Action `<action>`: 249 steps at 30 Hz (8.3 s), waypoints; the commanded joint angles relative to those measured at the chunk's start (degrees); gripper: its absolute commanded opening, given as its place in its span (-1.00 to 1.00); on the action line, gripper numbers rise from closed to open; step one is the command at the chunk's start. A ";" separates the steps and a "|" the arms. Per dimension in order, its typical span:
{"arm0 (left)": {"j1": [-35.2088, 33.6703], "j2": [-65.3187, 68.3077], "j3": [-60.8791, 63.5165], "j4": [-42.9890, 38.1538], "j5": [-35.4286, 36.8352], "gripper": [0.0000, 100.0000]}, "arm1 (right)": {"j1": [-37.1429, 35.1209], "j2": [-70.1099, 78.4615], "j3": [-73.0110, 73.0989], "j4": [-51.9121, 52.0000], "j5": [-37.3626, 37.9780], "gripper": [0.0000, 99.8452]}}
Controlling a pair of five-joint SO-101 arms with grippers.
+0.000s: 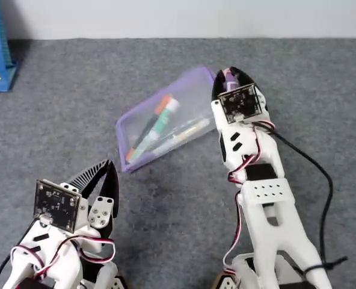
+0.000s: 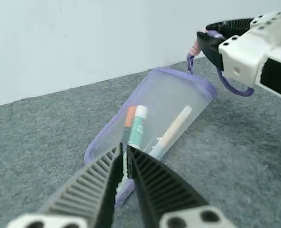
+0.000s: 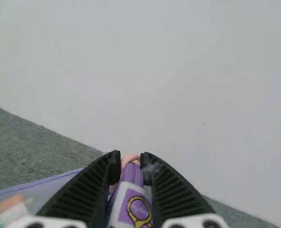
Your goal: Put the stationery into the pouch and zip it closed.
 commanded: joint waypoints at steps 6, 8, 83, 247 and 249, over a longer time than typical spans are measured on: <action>-2.90 -0.35 -0.48 -0.26 -0.88 -0.97 | -6.64 -16.40 -1.23 -0.66 -0.62 -0.98; -4.92 -0.35 -1.19 -0.18 -0.70 -0.93 | -8.22 -19.56 -1.41 -0.57 -0.62 -0.98; 8.53 -0.35 -12.53 16.97 -5.10 -0.44 | 12.97 -66.51 19.69 58.95 -10.20 -0.98; -2.20 -0.35 -9.10 17.32 -3.25 -0.44 | 21.14 69.49 -71.47 75.74 -70.86 -0.98; -2.20 -0.35 -9.10 17.32 -3.25 -0.44 | 21.05 66.24 -71.47 78.11 -68.57 -0.98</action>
